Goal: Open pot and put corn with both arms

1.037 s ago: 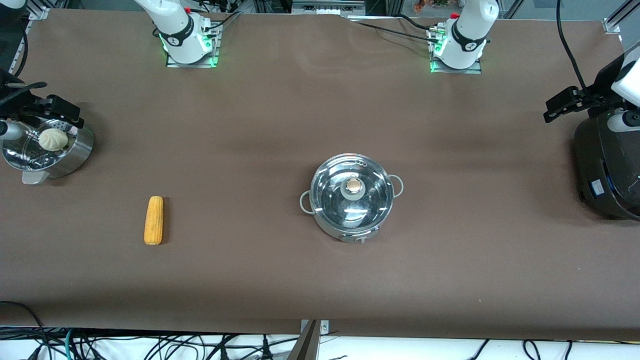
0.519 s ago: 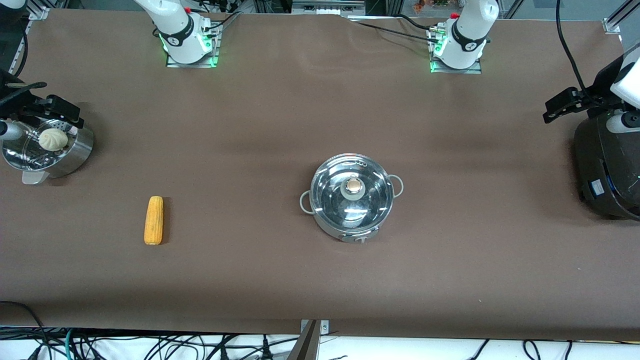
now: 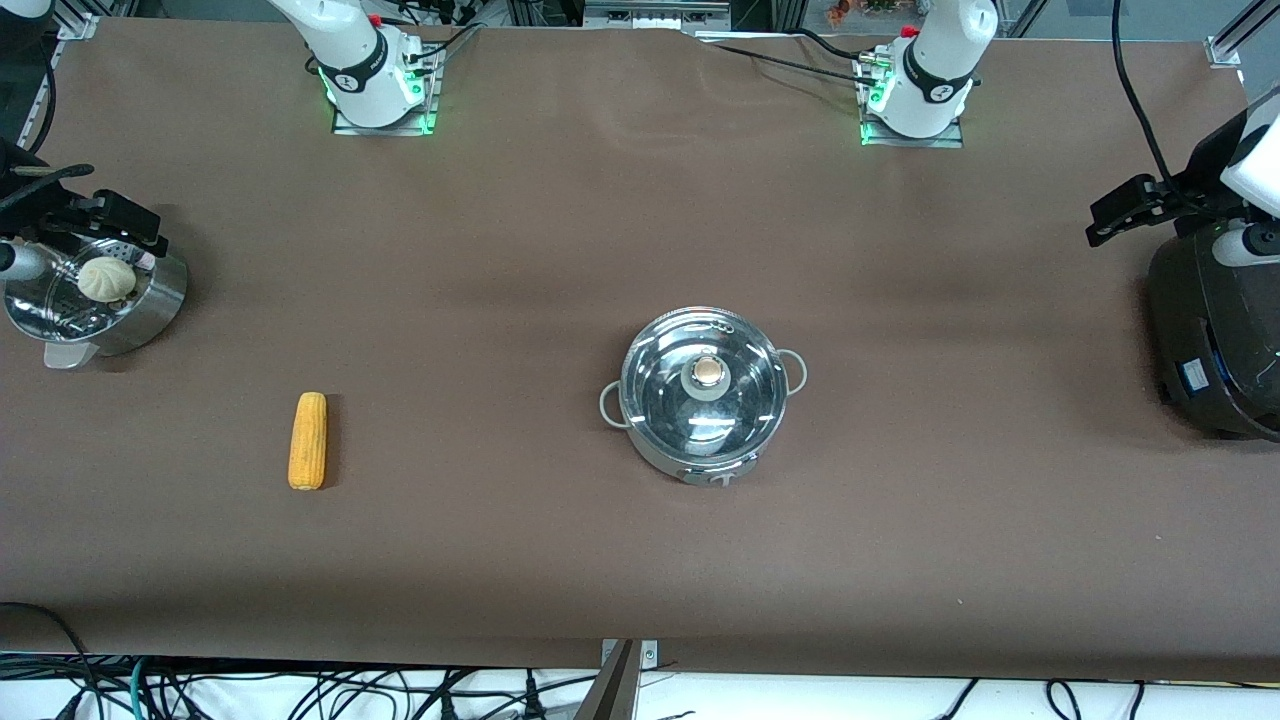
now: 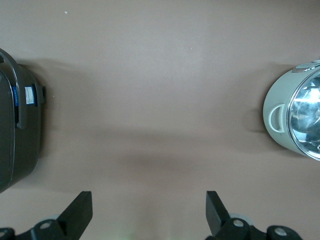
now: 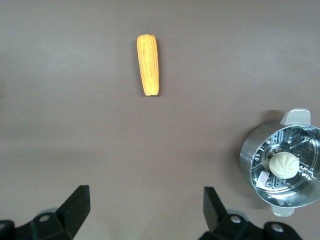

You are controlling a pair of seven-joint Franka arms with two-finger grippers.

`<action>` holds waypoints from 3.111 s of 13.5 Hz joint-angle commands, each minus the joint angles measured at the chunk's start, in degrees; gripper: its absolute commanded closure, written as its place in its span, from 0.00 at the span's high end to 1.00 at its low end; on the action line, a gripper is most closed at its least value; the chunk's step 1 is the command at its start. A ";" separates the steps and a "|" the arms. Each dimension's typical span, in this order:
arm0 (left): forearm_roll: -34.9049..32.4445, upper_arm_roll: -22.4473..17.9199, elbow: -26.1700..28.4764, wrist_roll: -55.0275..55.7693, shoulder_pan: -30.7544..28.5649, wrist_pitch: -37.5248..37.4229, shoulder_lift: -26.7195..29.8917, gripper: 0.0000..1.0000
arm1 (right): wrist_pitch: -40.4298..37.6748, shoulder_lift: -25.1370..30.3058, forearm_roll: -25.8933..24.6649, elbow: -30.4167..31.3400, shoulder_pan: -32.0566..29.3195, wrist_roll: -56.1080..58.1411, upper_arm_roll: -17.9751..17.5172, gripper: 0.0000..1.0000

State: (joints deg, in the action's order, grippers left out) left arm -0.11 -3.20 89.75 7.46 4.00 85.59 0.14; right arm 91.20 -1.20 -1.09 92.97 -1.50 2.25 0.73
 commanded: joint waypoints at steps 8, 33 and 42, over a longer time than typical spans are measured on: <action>-0.33 0.29 -0.72 -1.48 -0.31 -0.16 -0.40 1.00 | -0.49 -0.73 -0.05 -1.65 -0.70 0.48 -0.47 1.00; 9.52 3.46 -11.27 32.70 22.71 13.97 -25.44 1.00 | 30.77 -31.66 0.65 -1.83 -0.44 0.30 -0.82 1.00; 8.91 3.20 -21.37 42.11 29.13 21.19 -38.98 0.99 | 52.15 -35.98 0.74 8.72 -0.44 0.21 -2.84 1.00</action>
State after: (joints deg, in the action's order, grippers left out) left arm 8.01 0.96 71.72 48.47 31.96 106.24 -36.17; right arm 141.77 -37.55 -0.98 100.37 -1.58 2.24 -1.57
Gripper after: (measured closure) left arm 0.004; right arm 0.000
